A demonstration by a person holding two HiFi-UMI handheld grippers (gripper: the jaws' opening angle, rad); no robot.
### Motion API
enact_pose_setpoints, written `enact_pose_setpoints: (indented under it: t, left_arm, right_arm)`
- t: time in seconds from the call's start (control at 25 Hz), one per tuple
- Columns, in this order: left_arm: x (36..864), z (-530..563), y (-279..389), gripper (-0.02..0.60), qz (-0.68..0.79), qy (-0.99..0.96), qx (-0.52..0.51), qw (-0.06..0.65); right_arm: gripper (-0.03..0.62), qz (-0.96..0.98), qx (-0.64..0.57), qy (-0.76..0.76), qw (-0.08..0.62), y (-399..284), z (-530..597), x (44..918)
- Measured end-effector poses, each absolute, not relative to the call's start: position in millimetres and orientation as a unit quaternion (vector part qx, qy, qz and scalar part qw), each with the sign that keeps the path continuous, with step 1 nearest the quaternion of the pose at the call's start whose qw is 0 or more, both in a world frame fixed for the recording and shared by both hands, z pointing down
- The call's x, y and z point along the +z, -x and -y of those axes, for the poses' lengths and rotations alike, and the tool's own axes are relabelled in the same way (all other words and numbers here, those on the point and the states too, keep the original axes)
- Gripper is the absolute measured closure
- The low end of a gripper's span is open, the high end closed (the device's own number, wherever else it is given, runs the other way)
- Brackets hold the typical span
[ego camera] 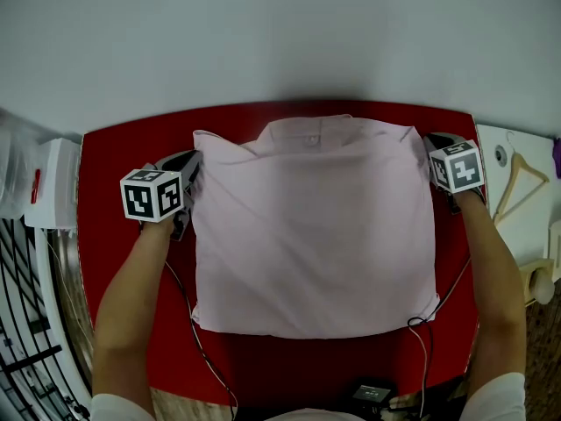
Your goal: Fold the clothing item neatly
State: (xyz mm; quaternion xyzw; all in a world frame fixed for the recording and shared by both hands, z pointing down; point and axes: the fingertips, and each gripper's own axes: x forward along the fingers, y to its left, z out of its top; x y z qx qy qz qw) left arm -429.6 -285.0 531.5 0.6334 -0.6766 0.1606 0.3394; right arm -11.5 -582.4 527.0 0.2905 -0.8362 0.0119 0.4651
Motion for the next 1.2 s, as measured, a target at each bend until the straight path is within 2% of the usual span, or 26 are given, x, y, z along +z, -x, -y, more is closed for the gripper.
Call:
enact_pose_setpoints:
  t: [0.24,0.28,0.32,0.4,0.68,0.84,1.0,1.2]
  left_arm:
    - [534.3,280.0,430.5,0.572,0.682,-0.625,0.142,0.351]
    - [533.6,280.3,429.6,0.572,0.681,-0.628,0.143,0.349]
    - [533.1,280.4,429.0,0.572,0.680,-0.630,0.144,0.347]
    - [533.6,279.8,428.9,0.572,0.677,-0.633,0.146,0.346]
    - [532.6,279.3,426.4,0.572,0.671,-0.641,0.146,0.344]
    - [535.3,276.4,424.6,0.572,0.668,-0.642,0.148,0.345]
    - [534.8,275.3,423.3,0.572,0.668,-0.643,0.148,0.345]
    - [531.4,273.8,425.3,0.572,0.675,-0.639,0.138,0.342]
  right_arm:
    - [0.572,0.875,-0.023,-0.215,0.434,35.1,568.5,519.3]
    - [0.545,0.877,-0.032,-0.196,0.438,40.8,564.1,521.2]
    - [0.478,0.876,-0.038,-0.181,0.445,45.9,560.7,525.0]
    - [0.454,0.874,-0.022,-0.165,0.457,54.3,555.6,535.6]
    - [0.456,0.897,0.052,-0.172,0.403,64.9,553.1,518.5]
    - [0.456,0.880,0.061,-0.146,0.448,62.4,535.0,546.1]
    - [0.539,0.873,0.100,-0.169,0.446,60.5,539.0,545.1]
    - [0.547,0.888,0.161,-0.207,0.377,48.4,551.8,520.2]
